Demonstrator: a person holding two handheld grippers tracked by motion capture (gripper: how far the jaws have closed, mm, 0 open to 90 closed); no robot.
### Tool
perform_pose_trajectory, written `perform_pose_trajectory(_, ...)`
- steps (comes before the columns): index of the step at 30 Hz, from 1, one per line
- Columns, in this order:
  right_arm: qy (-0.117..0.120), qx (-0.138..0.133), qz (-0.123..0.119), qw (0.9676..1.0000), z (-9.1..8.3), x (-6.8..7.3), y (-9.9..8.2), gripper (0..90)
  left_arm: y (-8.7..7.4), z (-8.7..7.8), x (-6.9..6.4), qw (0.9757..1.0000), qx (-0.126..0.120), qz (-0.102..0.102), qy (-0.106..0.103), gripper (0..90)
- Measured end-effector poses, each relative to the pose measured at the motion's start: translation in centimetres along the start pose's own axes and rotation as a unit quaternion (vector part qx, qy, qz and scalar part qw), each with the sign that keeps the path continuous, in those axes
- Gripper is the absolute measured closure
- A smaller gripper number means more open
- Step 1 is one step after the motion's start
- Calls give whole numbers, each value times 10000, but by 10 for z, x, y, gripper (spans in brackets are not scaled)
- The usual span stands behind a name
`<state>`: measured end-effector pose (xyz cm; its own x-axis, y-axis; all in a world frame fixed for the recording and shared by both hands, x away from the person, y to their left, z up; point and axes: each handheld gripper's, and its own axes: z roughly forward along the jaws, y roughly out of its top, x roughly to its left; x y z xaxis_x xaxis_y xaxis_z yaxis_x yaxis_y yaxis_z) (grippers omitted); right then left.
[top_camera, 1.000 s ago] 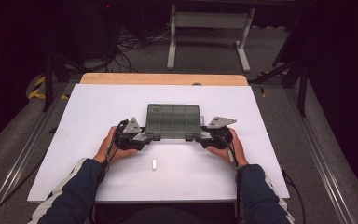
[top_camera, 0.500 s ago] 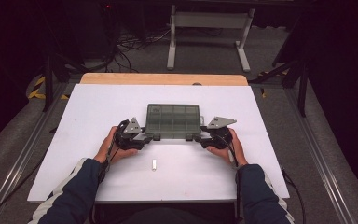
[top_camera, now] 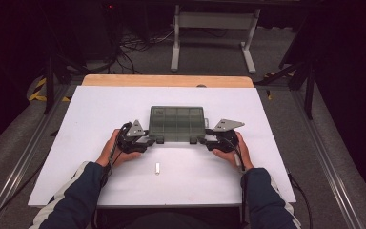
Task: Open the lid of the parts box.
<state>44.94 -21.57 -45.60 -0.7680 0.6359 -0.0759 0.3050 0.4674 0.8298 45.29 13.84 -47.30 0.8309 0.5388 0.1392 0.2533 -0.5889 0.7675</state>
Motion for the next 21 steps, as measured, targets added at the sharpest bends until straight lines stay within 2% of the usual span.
perform_pose_trajectory(4, -14, -11, -14, 10000, -1, 1, -1, 539, -1, -4, 0, 10000, 59, 57, -28, 505)
perform_pose_trajectory(6, -5, -28, -8, 10000, -2, 0, -1, 553, -3, -9, 2, 10000, 3, 15, -49, 514)
perform_pose_trajectory(10, -1, -32, -30, 10000, -3, 1, -1, 563, -4, -17, 5, 10000, -60, 51, -28, 572)
perform_pose_trajectory(14, 12, -48, -32, 10000, -4, 1, -1, 577, -4, -23, 5, 9997, -192, 99, -134, 718)
perform_pose_trajectory(16, 12, -51, -31, 10000, -4, 1, -1, 578, -3, -24, 5, 9996, -184, 159, -121, 750)
perform_pose_trajectory(21, -17, -80, -31, 10000, -4, 1, -1, 606, -3, -25, 5, 9996, -237, 163, -81, 780)
